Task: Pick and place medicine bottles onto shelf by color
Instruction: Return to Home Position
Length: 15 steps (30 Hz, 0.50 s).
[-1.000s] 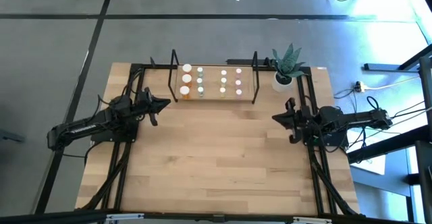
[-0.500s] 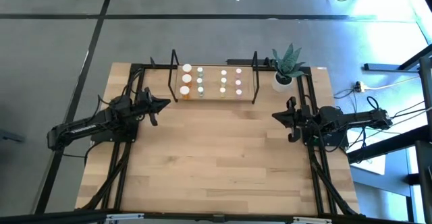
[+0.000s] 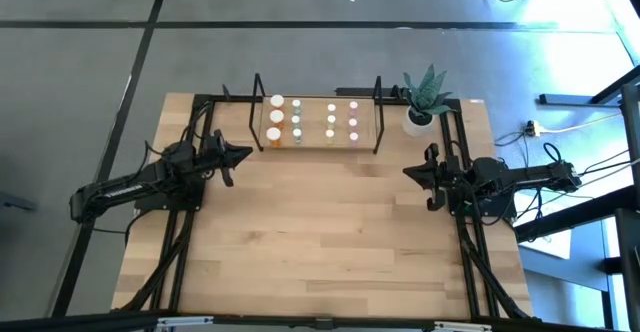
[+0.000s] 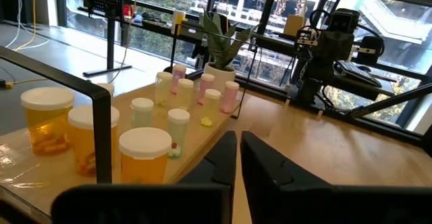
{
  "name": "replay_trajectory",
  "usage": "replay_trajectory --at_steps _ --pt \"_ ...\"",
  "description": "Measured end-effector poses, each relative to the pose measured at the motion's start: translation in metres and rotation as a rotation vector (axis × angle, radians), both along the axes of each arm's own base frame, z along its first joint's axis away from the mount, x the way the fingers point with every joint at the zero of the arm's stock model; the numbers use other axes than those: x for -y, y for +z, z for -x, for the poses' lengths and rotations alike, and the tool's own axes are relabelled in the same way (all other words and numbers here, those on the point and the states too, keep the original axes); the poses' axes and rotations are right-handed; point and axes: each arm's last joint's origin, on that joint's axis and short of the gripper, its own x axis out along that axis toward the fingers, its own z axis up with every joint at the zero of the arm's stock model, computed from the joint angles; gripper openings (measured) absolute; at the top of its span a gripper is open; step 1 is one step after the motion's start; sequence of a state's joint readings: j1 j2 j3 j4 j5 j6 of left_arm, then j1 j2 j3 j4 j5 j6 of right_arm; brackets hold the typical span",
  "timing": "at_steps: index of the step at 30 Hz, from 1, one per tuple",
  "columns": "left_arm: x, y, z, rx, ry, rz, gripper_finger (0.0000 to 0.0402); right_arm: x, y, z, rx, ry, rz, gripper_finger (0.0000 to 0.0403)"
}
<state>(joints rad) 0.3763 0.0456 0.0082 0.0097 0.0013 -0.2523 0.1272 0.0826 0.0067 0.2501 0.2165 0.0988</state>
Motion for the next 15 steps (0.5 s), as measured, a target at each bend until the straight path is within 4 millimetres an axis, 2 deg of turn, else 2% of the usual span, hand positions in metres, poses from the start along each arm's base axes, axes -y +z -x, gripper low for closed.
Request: replay_trajectory --at_steps 15 --pt "0.0 0.0 0.0 0.0 0.0 0.0 0.002 0.0 0.0001 0.0 0.0 0.0 -0.001 0.0014"
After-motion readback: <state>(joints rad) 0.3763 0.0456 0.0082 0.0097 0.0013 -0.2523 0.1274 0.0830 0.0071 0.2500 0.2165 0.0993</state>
